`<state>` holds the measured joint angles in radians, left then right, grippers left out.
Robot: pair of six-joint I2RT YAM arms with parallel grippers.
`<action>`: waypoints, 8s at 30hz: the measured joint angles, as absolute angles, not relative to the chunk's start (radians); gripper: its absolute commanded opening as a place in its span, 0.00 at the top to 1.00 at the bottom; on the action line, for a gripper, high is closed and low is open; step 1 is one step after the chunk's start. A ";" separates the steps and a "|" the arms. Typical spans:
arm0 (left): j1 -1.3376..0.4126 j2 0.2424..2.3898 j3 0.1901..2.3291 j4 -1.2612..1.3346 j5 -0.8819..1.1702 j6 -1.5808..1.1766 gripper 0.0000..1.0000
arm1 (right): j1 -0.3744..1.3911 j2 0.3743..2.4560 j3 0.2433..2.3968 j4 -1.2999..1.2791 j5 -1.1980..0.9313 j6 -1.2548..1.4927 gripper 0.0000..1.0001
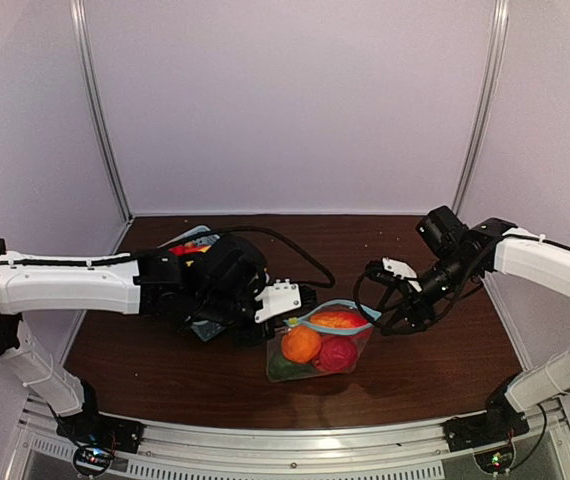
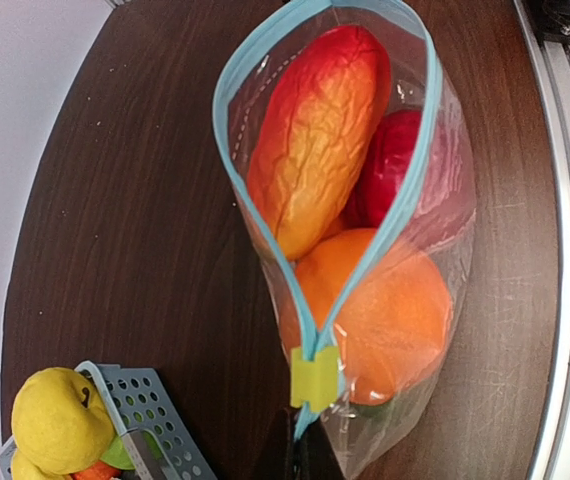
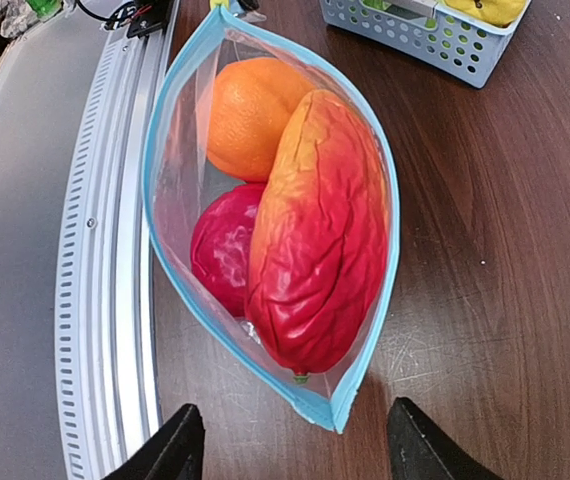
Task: Place the food in the zip-top bag and seal the zipper
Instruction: Pass from the left arm to the right, then adjust the zipper food storage bag at the center of the board, then hold the zipper from the zipper food storage bag, then zip the zipper on the zipper food storage bag.
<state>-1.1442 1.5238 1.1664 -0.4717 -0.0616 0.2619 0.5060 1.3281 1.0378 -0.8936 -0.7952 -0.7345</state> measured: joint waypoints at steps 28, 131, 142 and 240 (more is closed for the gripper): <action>-1.069 1.471 1.033 -0.372 0.004 0.204 0.37 | 0.520 1.340 1.056 -0.842 -0.778 -0.747 1.00; -0.960 1.426 0.935 -0.092 0.435 0.074 1.00 | 0.803 1.652 1.485 -0.838 -0.778 -0.648 0.52; -0.979 1.424 0.934 -0.094 0.372 0.107 1.00 | 0.836 1.709 1.520 -0.823 -0.826 -0.624 0.68; -0.994 1.361 0.823 0.065 0.202 -0.007 0.02 | 0.617 1.505 1.229 -0.852 -0.636 -0.728 1.00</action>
